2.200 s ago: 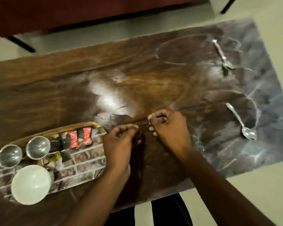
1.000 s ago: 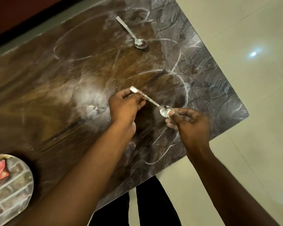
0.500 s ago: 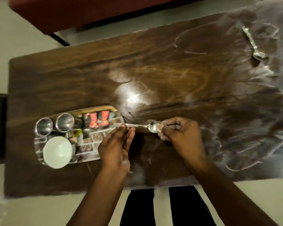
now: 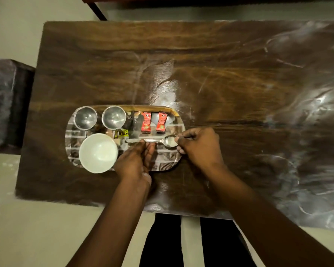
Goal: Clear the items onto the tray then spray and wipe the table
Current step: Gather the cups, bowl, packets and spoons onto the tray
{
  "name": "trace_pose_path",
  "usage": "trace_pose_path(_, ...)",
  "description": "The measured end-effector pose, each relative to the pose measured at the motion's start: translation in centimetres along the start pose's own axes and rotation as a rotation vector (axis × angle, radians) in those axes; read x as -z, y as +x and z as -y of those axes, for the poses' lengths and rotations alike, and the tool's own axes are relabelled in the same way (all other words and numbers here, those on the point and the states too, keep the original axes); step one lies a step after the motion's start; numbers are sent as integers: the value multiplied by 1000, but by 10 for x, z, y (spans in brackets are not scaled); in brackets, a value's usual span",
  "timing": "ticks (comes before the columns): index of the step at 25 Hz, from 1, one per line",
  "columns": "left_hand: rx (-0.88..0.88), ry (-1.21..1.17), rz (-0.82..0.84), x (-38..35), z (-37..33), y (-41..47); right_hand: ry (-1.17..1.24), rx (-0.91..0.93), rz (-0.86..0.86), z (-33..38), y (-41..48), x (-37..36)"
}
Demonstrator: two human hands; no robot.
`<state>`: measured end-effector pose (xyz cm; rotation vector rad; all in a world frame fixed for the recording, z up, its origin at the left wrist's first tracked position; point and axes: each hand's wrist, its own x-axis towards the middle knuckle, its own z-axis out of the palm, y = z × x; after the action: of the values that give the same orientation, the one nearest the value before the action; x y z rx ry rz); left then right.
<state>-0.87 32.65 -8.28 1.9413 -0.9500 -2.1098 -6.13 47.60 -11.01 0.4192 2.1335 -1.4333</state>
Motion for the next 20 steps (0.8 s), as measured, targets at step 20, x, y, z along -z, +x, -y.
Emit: trace_pose_path(20, -101, 151, -142, -22, 18, -1, -191, 187, -27, 9, 3, 0)
